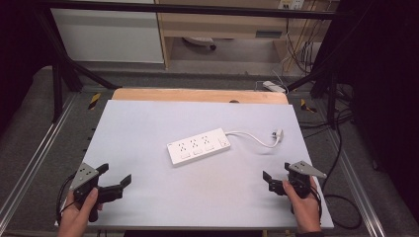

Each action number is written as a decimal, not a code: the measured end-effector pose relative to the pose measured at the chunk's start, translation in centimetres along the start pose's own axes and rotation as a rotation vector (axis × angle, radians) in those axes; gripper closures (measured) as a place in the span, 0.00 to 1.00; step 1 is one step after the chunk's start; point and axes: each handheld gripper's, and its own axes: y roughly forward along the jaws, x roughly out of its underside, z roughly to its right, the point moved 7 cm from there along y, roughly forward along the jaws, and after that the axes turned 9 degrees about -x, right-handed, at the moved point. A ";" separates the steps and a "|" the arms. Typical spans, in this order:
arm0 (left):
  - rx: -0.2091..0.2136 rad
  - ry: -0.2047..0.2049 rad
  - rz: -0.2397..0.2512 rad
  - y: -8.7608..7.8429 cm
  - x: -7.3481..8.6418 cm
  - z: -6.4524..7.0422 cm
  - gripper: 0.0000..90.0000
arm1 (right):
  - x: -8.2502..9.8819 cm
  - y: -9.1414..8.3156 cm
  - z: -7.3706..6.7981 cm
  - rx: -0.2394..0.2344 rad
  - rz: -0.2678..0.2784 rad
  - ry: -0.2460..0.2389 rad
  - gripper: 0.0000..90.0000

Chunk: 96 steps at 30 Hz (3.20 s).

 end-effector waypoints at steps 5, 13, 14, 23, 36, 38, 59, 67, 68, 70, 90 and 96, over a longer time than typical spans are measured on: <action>0.000 0.001 0.001 -0.1 0.0 0.1 0.07 | -0.3 -0.3 -0.3 -0.001 0.021 -0.005 0.06; 0.001 0.001 0.002 -0.1 0.0 0.0 0.07 | -0.9 -0.5 -0.4 -0.005 0.053 -0.009 0.06; 0.001 0.001 0.002 -0.1 0.0 0.0 0.07 | -1.0 -0.5 -0.5 -0.007 0.057 -0.012 0.05; 0.005 0.007 0.003 -0.1 -0.1 0.1 0.07 | -1.8 -0.7 -1.4 -0.039 0.091 -0.033 0.05; 0.011 0.006 0.001 -0.1 0.0 0.3 0.07 | -2.3 -0.8 -1.8 -0.057 0.096 -0.027 0.05; 0.013 0.007 -0.001 -0.1 0.0 0.3 0.07 | -2.5 -0.9 -2.1 -0.065 0.101 -0.018 0.04; 0.025 0.007 -0.006 0.1 0.1 0.5 0.07 | -6.6 -1.0 -4.2 -0.051 0.112 -0.057 0.03; 0.026 0.011 -0.015 0.1 0.2 0.5 0.07 | -7.3 -0.8 -3.9 -0.052 0.098 -0.055 0.04; 0.027 0.013 -0.015 0.2 0.2 0.5 0.07 | -7.4 -0.8 -3.9 -0.057 0.095 -0.053 0.04; 0.025 0.012 -0.016 0.2 0.2 0.5 0.07 | -7.6 -0.7 -3.9 -0.058 0.091 -0.056 0.04; 0.025 0.015 -0.018 0.2 0.2 0.5 0.07 | -11.1 1.0 -5.1 -0.071 0.086 -0.071 0.05; 0.022 0.014 -0.018 0.2 0.3 0.5 0.07 | -11.4 2.0 -5.6 -0.087 0.080 -0.072 0.05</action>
